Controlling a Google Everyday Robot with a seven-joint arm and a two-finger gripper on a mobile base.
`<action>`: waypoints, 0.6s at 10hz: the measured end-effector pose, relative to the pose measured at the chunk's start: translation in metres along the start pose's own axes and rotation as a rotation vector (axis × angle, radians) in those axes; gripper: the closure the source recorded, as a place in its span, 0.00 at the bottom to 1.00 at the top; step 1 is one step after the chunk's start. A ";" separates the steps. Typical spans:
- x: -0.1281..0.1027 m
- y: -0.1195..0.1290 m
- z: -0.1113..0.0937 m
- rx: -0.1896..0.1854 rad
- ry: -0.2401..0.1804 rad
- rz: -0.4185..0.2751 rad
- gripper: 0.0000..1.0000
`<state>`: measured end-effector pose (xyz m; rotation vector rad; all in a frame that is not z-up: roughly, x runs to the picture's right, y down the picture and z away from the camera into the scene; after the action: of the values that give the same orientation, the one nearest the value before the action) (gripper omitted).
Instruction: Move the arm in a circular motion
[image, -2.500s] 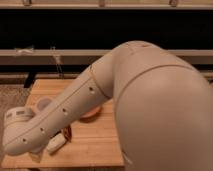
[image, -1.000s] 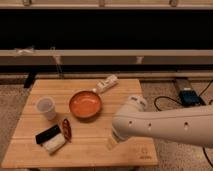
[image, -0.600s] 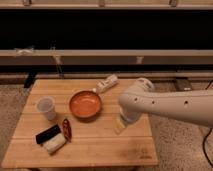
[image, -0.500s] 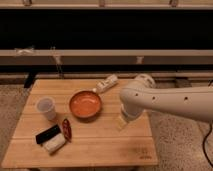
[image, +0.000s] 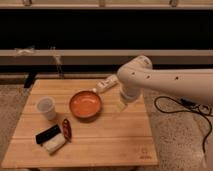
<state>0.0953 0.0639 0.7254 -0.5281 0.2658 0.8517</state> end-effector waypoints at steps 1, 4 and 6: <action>-0.017 0.002 -0.004 0.002 -0.004 -0.013 0.20; -0.080 0.016 -0.012 0.012 -0.021 -0.079 0.20; -0.120 0.033 -0.014 0.012 -0.034 -0.130 0.20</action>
<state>-0.0065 -0.0027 0.7538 -0.5137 0.2035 0.7322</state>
